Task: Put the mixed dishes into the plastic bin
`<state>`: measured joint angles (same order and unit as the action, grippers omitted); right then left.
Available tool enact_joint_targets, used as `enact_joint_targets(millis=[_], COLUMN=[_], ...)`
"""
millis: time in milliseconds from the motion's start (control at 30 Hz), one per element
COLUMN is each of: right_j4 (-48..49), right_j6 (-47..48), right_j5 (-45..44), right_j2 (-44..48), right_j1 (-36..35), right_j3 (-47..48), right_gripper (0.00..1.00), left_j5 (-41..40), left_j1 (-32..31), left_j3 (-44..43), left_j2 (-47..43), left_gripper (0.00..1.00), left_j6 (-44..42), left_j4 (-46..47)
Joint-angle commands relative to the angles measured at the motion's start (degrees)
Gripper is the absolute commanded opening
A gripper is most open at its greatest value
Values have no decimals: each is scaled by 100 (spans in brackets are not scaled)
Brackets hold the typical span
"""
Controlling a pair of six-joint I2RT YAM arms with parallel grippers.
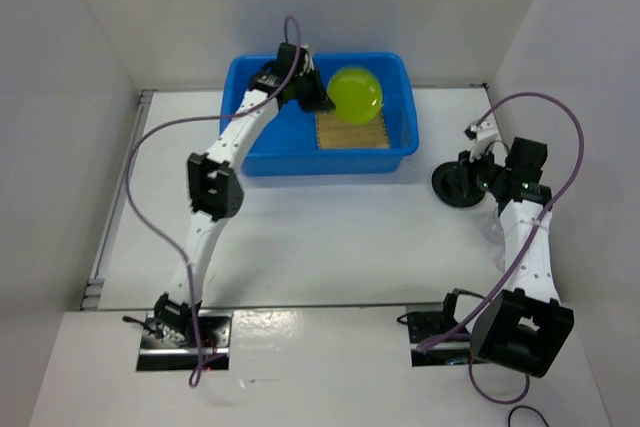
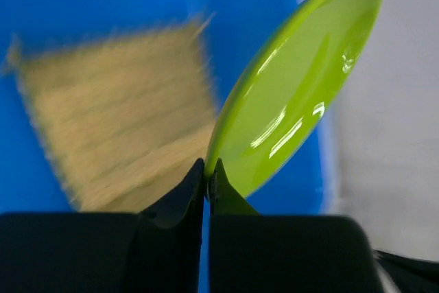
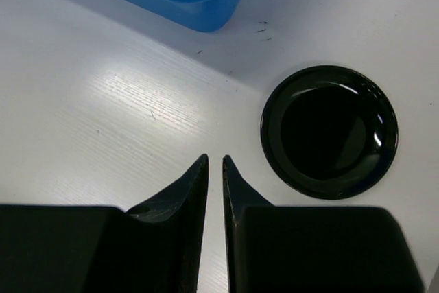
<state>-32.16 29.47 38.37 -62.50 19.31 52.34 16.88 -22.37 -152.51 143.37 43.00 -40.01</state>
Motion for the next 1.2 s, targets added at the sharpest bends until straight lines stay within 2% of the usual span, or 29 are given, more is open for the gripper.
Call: enact_joint_targets(millis=[0,33,67,133,200,433,700,800,833,867,933,967,1133,1167], right_j4=[114,114,27,26,-53,-53,-53,-53,-53,-53,-53,-53,61,183], right_j6=[23,76,76,138,190,190,243,243,243,243,243,243,191,103], right_j5=[196,258,259,452,452,514,566,566,566,566,566,566,497,496], right_j2=[10,10,10,10,-52,-52,-52,-52,-52,-52,-52,-52,62,132], right_j1=[204,292,293,468,547,547,547,547,547,547,547,547,600,600], right_j3=[-22,-22,-22,-22,-22,-22,-22,-22,-22,-22,-74,-74,-135,-136], right_gripper=[19,19,19,19,19,19,20,21,21,21,21,23,25,25], left_j5=[302,254,80,42,245,245,552,666,667,667,667,667,491,404], left_j1=[92,93,32,-22,31,136,189,189,189,189,189,189,189,189], left_j3=[-1810,-1635,-1816,-2587,-2599,-2732,-2732,-2732,-2732,-2732,-2732,-2732,-2732,-2732], left_j2=[852,850,1024,1718,2008,2458,2748,2802,2854,2854,2854,2854,2242,2083], left_gripper=[0,0,0,0,0,0,6,17,23,34,45,55,77,85], left_j6=[233,322,323,323,621,779,1139,1202,1202,1263,1263,1263,1149,1062], left_j4=[-1047,-887,-886,-1166,-991,-878,-438,-298,-297,-297,-297,-349,-534,-613])
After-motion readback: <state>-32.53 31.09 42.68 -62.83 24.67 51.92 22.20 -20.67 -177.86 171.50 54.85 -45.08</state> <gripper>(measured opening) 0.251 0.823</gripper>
